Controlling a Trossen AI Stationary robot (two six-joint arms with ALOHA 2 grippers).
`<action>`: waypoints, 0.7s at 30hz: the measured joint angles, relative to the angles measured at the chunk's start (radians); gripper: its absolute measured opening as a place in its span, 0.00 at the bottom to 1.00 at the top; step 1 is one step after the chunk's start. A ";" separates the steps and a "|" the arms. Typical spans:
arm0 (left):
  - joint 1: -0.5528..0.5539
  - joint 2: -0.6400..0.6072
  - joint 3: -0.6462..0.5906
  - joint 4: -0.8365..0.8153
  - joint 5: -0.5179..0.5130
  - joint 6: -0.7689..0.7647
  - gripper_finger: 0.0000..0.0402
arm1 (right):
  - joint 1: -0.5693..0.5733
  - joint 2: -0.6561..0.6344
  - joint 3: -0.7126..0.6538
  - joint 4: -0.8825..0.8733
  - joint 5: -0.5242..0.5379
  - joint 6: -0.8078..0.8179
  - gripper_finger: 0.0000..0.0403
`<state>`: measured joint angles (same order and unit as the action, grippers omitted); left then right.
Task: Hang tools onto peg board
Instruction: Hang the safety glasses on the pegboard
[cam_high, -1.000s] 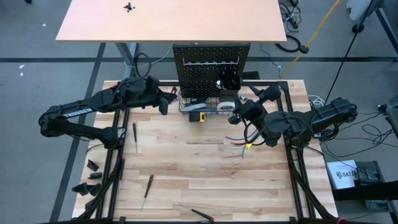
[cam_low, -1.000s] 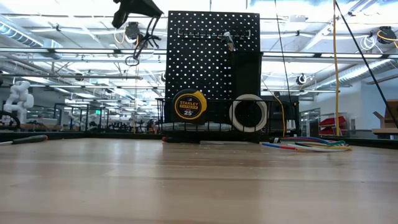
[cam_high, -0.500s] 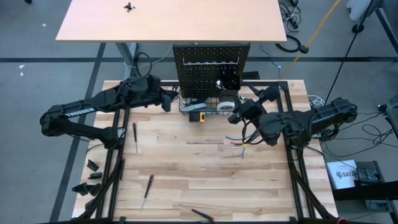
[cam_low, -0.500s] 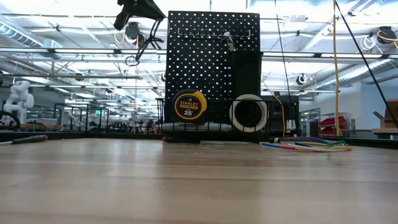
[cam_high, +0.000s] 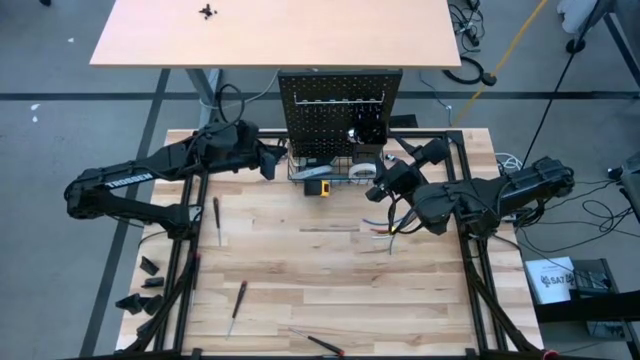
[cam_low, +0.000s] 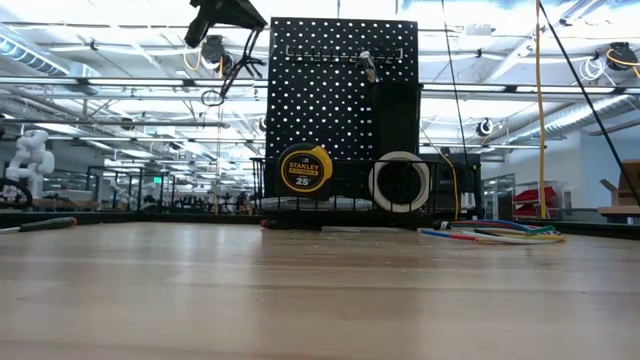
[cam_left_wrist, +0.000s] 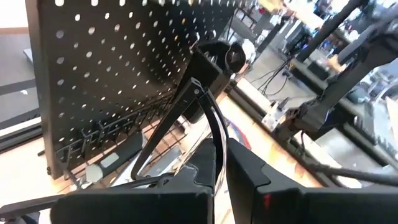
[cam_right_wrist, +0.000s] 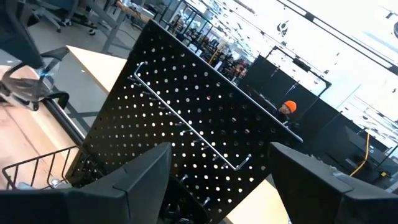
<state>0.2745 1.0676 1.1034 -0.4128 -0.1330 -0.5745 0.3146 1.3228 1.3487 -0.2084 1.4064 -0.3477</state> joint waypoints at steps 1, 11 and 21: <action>0.000 0.001 0.000 0.013 -0.006 -0.017 0.05 | -0.002 0.000 0.000 0.000 0.000 0.000 0.65; -0.010 0.114 0.000 0.241 -0.091 -0.048 0.05 | -0.021 0.000 0.000 -0.015 0.010 -0.007 0.65; -0.005 0.160 0.000 0.254 -0.158 -0.073 0.05 | -0.020 -0.077 -0.002 -0.014 0.080 0.033 0.65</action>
<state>0.2691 1.2274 1.1038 -0.1588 -0.2906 -0.6472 0.2943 1.2461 1.3472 -0.2223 1.4864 -0.3149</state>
